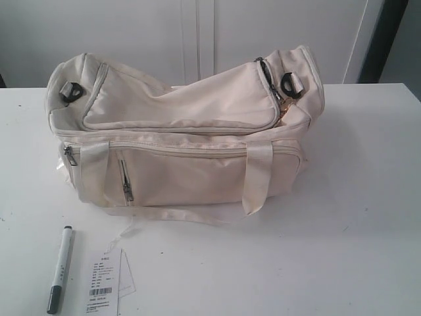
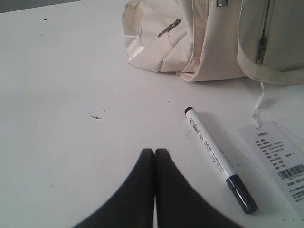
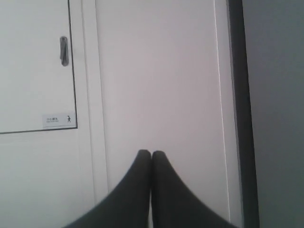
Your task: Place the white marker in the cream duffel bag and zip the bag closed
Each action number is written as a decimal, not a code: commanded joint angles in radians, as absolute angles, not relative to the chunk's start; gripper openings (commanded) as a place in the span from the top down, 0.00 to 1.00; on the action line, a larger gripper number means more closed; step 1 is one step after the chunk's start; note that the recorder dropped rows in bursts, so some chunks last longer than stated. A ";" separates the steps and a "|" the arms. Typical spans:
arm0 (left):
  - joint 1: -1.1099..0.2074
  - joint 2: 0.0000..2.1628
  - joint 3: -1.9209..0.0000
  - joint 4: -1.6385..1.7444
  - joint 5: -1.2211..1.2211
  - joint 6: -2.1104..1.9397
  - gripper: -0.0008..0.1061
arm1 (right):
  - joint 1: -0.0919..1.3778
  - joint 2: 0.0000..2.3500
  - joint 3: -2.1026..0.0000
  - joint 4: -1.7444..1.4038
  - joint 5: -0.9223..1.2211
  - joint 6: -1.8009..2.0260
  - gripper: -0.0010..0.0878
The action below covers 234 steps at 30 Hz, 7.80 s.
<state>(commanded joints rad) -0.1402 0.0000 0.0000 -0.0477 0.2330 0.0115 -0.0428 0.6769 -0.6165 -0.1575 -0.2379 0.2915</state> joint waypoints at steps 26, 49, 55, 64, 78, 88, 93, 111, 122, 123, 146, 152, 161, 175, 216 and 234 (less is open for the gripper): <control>-0.140 0.000 0.000 -0.048 0.233 0.006 0.99 | -0.039 1.248 -1.116 0.207 0.645 -0.279 0.99; -0.140 0.000 0.000 -0.056 0.233 -0.007 0.99 | -0.030 1.549 -1.414 0.489 0.740 -0.454 0.63; -0.140 0.000 0.000 -0.060 0.233 -0.007 0.99 | -0.030 1.597 -1.435 0.591 0.730 -0.499 0.27; -0.140 0.000 0.000 -0.082 0.233 -0.009 0.99 | -0.029 1.664 -1.465 0.644 0.716 -0.501 0.21; -0.140 0.000 0.000 -0.097 0.233 -0.009 0.99 | 0.000 1.856 -1.626 0.657 0.687 -0.501 0.25; -0.140 0.000 0.000 -0.097 0.233 -0.009 0.99 | 0.011 1.939 -1.666 0.705 0.647 -0.501 0.26; -0.140 0.000 0.000 -0.097 0.233 -0.009 0.99 | 0.028 1.966 -1.666 0.703 0.616 -0.523 0.27; -0.140 0.000 0.000 -0.125 0.133 -0.198 0.99 | 0.032 2.002 -1.668 0.709 0.613 -0.540 0.99; -0.140 0.000 0.000 -0.153 -0.209 -0.452 0.99 | 0.032 2.003 -1.668 0.709 0.625 -0.538 0.99; -0.140 0.000 0.000 -0.144 -0.248 -0.508 0.99 | 0.032 2.003 -1.668 0.709 0.623 -0.538 0.99; -0.140 0.514 -0.413 0.270 0.084 -0.422 0.99 | 0.032 2.003 -1.668 0.709 0.623 -0.538 0.99; -0.142 0.616 -0.504 0.259 0.236 -0.293 0.99 | 0.032 2.003 -1.668 0.709 0.623 -0.538 0.99; -0.142 0.720 -0.599 -0.242 0.367 0.267 0.99 | 0.032 2.003 -1.668 0.709 0.623 -0.538 0.99; -0.354 0.885 -0.697 -0.560 0.446 0.658 0.99 | 0.032 2.003 -1.668 0.709 0.623 -0.538 0.99; -0.782 1.466 -1.152 -0.600 0.119 0.648 0.99 | 0.032 2.003 -1.668 0.709 0.623 -0.538 0.99; -0.782 1.712 -1.419 -0.612 0.121 0.655 0.99 | 0.032 2.003 -1.668 0.709 0.623 -0.538 0.99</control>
